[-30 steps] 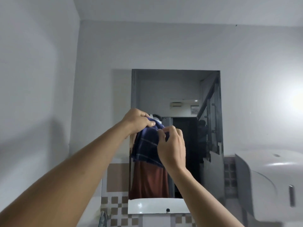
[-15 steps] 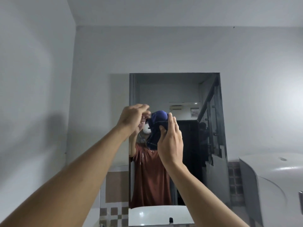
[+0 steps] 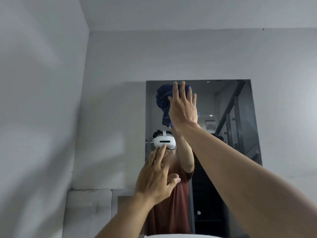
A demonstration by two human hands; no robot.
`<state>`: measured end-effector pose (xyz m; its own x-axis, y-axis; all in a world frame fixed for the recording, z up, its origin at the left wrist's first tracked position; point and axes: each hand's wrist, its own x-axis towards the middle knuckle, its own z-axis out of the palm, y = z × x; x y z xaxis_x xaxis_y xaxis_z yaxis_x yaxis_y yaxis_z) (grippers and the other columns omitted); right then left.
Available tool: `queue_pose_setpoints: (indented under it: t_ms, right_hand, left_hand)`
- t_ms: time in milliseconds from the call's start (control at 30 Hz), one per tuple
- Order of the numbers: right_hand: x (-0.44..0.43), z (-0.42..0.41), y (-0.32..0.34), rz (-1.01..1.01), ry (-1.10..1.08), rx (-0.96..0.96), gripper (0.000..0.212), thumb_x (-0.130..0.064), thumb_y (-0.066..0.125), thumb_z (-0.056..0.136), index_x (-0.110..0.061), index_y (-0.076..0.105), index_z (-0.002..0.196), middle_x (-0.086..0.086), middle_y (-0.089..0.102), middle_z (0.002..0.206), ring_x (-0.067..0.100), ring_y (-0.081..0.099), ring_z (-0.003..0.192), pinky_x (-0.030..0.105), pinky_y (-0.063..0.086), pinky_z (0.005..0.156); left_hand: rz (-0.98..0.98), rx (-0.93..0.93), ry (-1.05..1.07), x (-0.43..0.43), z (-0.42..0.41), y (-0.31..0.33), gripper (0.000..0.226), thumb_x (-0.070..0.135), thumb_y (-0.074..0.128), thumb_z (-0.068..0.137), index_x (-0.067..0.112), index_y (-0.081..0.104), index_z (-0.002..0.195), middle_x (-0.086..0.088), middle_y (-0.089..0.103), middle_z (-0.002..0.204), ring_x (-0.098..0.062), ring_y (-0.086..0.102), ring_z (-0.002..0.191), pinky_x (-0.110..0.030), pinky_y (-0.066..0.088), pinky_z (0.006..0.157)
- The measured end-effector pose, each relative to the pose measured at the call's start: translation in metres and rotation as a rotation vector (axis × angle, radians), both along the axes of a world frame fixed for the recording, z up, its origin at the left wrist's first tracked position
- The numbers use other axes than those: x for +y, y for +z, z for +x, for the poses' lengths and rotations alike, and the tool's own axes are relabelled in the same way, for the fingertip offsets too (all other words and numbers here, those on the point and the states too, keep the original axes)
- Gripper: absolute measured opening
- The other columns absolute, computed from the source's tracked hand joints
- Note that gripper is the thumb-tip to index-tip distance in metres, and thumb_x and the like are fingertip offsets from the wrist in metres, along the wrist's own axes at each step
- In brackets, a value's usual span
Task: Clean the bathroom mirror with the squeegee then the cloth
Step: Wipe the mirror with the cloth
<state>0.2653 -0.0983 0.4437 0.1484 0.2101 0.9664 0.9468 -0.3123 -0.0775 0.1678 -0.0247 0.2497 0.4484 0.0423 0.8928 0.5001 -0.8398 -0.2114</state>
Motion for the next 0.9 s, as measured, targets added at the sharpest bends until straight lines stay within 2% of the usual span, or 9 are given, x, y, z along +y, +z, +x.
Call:
queue_pose_setpoints:
  t_ms: [133, 267, 333, 433, 567, 733, 833, 900]
  right_hand:
    - [0.019, 0.002, -0.002, -0.061, -0.051, -0.051, 0.060, -0.040, 0.020, 0.108, -0.015, 0.007, 0.160, 0.018, 0.004, 0.169, 0.043, -0.003, 0.154, 0.062, 0.000, 0.123]
    - [0.027, 0.002, -0.004, -0.028, -0.101, -0.139, 0.046, -0.037, 0.025, 0.108, -0.011, 0.035, 0.144, 0.020, 0.016, 0.166, 0.048, 0.002, 0.153, 0.069, -0.005, 0.119]
    - [0.028, 0.001, -0.002, -0.033, -0.117, -0.192, 0.043, -0.035, 0.027, 0.108, -0.009, 0.043, 0.139, 0.018, 0.025, 0.164, 0.048, 0.005, 0.153, 0.069, -0.004, 0.119]
    - [0.029, 0.002, -0.002, -0.051, -0.080, -0.209, 0.053, -0.040, 0.025, 0.108, -0.009, 0.037, 0.149, 0.020, 0.024, 0.164, 0.045, 0.005, 0.154, 0.064, 0.002, 0.122]
    - [0.030, 0.002, -0.008, -0.069, -0.084, -0.215, 0.075, -0.061, 0.020, 0.103, -0.013, 0.017, 0.160, 0.021, 0.007, 0.167, 0.043, -0.002, 0.154, 0.057, -0.001, 0.125]
    - [0.034, 0.001, -0.001, -0.103, -0.096, -0.263, 0.066, -0.059, 0.013, 0.104, -0.028, 0.002, 0.162, 0.017, -0.002, 0.169, 0.041, -0.009, 0.154, 0.058, -0.003, 0.124]
    - [0.040, -0.003, 0.005, -0.128, -0.115, -0.315, 0.061, -0.055, 0.013, 0.105, -0.031, 0.006, 0.161, 0.016, 0.000, 0.169, 0.041, -0.007, 0.155, 0.058, -0.002, 0.124]
    - [0.045, -0.008, 0.010, -0.138, -0.118, -0.322, 0.061, -0.053, 0.014, 0.106, -0.029, 0.009, 0.161, 0.016, 0.000, 0.169, 0.041, -0.007, 0.155, 0.059, -0.001, 0.124]
  left_hand:
    - [0.005, 0.053, 0.090, 0.006, 0.009, -0.005, 0.100, 0.073, 0.055, 0.078, 0.022, 0.022, 0.158, -0.014, 0.021, 0.164, -0.031, 0.022, 0.151, -0.046, 0.032, 0.118]
    - [0.032, 0.018, 0.098, 0.008, 0.012, -0.007, 0.101, 0.073, 0.059, 0.075, 0.021, 0.029, 0.156, -0.014, 0.027, 0.162, -0.029, 0.024, 0.150, -0.043, 0.029, 0.118]
    - [0.034, 0.018, 0.096, 0.009, 0.012, -0.008, 0.101, 0.073, 0.059, 0.076, 0.021, 0.026, 0.156, -0.014, 0.025, 0.163, -0.029, 0.021, 0.150, -0.044, 0.028, 0.118]
    - [0.028, 0.026, 0.092, 0.010, 0.013, -0.010, 0.101, 0.072, 0.058, 0.078, 0.021, 0.023, 0.157, -0.013, 0.021, 0.164, -0.028, 0.017, 0.151, -0.045, 0.027, 0.119]
    - [0.026, 0.026, 0.100, 0.012, 0.013, -0.010, 0.101, 0.073, 0.056, 0.078, 0.021, 0.023, 0.158, -0.013, 0.022, 0.164, -0.029, 0.019, 0.151, -0.044, 0.028, 0.117]
    - [0.026, 0.017, 0.084, 0.015, 0.015, -0.013, 0.099, 0.073, 0.051, 0.080, 0.023, 0.018, 0.159, -0.010, 0.015, 0.166, -0.027, 0.012, 0.152, -0.043, 0.023, 0.119]
    - [0.012, 0.025, 0.071, 0.016, 0.016, -0.012, 0.098, 0.073, 0.048, 0.082, 0.024, 0.014, 0.160, -0.009, 0.010, 0.167, -0.025, 0.002, 0.153, -0.043, 0.018, 0.121]
    - [0.004, 0.028, 0.051, 0.017, 0.017, -0.013, 0.096, 0.072, 0.046, 0.084, 0.027, 0.008, 0.160, -0.007, 0.000, 0.168, -0.022, -0.009, 0.154, -0.043, 0.010, 0.125]
